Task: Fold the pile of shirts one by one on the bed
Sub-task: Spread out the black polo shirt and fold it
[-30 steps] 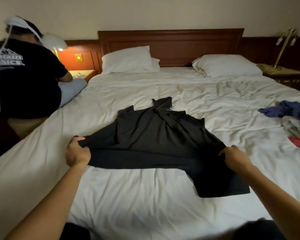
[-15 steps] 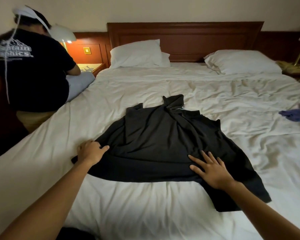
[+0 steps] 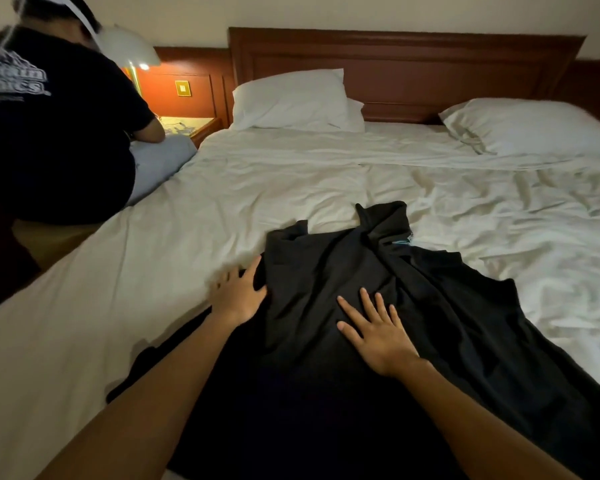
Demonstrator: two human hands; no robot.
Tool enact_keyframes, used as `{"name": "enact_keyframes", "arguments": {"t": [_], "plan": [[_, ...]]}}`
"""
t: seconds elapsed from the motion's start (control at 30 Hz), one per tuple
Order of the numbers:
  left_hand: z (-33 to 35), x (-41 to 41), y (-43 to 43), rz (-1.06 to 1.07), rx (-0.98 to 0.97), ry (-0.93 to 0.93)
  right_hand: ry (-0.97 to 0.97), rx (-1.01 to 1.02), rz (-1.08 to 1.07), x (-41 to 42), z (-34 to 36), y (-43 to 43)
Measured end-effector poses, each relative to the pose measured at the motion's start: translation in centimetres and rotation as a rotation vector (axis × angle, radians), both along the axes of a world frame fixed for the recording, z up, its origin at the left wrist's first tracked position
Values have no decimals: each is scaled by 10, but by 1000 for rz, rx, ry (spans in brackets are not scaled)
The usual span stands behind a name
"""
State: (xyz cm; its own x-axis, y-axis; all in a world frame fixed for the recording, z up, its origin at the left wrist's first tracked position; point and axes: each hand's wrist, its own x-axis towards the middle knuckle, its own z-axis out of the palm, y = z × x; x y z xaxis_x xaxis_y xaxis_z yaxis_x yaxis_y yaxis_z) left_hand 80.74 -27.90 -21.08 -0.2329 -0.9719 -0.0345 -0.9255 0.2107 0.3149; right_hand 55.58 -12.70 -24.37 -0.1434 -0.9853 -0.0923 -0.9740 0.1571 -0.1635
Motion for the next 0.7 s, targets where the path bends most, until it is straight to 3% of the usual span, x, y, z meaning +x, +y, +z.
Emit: {"name": "enact_keyframes", "arguments": {"t": [0.13,0.23,0.33,0.43,0.53,0.6,0.7], "plan": [[6,-16,-49,206,85,369,-18,-113,-76,-6,-13,-44],[10,-21,-75,193,192,361,-8,-162,-113,-15,-17,-70],[8,-13,-89,184,297,551,-4,-187,-145,-25,-17,-88],[14,26,-101,346,128,720,-4,-195,-169,-28,-18,-96],[20,82,-105,593,-78,610,-4,-215,-179,-27,-19,-95],[23,100,-103,588,59,681,-7,-230,-180,-27,-19,-94],[39,91,-98,468,483,875,-9,-231,-185,-26,-20,-95]]}}
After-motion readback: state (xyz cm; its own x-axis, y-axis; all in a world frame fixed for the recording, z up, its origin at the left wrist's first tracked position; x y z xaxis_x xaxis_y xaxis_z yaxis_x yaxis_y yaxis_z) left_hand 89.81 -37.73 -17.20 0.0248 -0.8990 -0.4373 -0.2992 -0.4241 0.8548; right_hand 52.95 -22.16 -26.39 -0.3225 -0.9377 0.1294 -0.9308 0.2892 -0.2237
